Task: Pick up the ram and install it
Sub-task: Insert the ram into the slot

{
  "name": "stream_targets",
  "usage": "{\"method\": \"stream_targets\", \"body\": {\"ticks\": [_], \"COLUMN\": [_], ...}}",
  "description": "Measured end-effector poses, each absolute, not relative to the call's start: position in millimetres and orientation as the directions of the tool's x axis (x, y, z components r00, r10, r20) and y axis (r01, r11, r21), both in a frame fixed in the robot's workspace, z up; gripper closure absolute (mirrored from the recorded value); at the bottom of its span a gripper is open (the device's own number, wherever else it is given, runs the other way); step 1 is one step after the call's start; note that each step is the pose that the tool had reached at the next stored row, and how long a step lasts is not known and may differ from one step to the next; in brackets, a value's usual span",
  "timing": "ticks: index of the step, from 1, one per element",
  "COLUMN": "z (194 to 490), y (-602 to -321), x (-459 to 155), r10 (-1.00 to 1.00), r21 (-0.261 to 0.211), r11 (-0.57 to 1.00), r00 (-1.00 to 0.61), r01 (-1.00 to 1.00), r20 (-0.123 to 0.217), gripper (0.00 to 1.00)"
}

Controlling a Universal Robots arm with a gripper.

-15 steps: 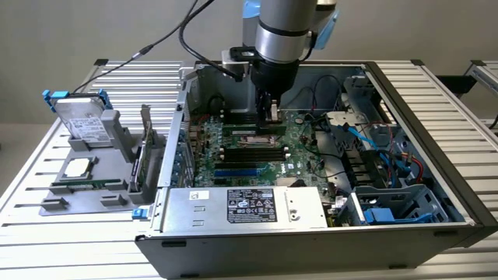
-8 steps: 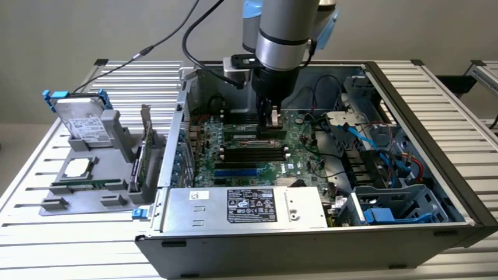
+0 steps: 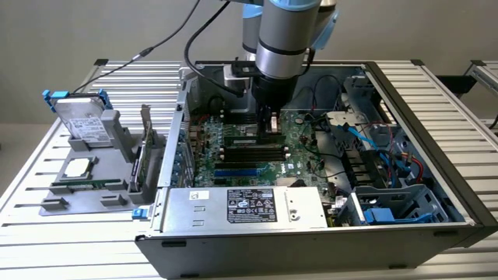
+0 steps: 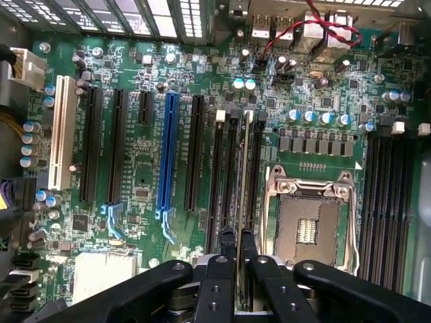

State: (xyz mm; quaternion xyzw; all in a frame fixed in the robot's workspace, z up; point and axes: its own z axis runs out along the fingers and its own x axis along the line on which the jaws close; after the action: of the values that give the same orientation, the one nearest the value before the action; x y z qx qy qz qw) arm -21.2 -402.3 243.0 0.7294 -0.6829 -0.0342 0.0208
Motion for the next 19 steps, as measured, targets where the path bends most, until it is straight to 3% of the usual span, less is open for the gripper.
{"method": "stream_targets", "body": {"ticks": [19], "z": [232.1], "y": [-405.1], "x": [-21.2], "r10": [-0.998], "r21": [0.077], "r11": [-0.065], "r00": [0.065], "r01": [-0.995], "r20": [-0.005], "gripper": [0.87]}}
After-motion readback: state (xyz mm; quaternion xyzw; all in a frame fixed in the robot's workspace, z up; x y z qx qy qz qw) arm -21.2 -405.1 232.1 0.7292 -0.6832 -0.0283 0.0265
